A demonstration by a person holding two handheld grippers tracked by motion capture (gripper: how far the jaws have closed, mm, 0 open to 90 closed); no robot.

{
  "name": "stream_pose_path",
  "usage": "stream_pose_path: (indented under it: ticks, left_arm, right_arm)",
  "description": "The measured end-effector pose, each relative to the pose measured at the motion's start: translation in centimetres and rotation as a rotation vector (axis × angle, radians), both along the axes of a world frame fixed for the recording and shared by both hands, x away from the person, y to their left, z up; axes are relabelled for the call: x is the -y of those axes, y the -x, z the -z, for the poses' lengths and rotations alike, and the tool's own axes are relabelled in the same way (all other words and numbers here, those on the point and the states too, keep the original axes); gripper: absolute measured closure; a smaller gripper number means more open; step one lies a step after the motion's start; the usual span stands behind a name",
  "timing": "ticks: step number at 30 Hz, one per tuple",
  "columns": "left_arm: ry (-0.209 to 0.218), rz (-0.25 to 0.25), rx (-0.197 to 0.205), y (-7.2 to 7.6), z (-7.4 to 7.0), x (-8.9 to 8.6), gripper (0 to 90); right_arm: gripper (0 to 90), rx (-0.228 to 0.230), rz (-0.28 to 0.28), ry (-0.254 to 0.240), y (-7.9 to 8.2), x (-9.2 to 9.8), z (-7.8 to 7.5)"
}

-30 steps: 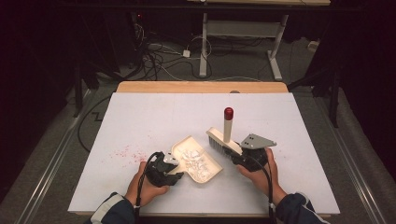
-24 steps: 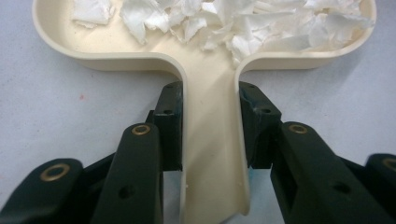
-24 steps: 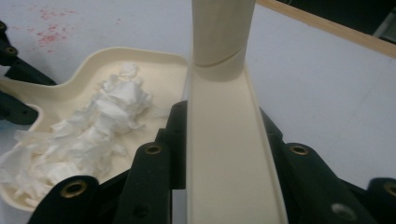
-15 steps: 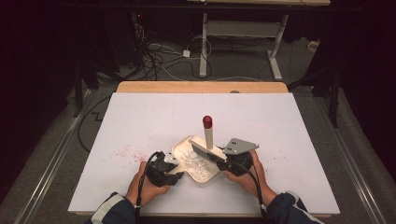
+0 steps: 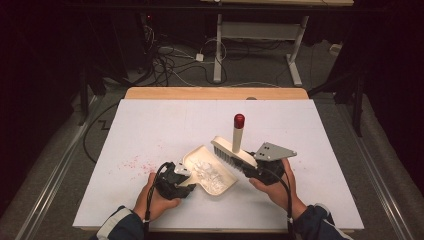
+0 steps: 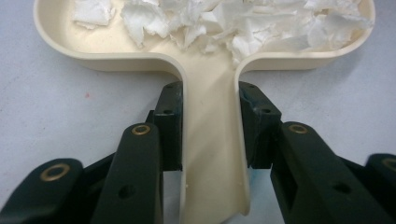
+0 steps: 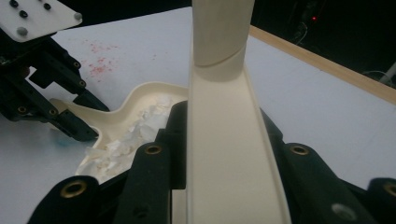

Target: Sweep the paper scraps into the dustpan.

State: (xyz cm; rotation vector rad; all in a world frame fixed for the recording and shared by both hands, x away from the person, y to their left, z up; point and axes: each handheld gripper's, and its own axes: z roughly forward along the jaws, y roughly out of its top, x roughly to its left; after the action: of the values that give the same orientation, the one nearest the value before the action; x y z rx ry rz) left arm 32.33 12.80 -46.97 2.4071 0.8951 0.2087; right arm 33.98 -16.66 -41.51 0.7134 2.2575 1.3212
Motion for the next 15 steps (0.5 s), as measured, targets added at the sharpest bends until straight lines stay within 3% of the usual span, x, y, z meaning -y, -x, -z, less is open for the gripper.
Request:
stream_pose_path:
  ticks: [15]
  left_arm:
    - [0.017, -0.060, 0.015, -0.2, -0.7, -2.1, 63.6]
  right_arm:
    - [67.6, -0.011, 0.092, -0.001, -0.3, 4.3, -1.4]
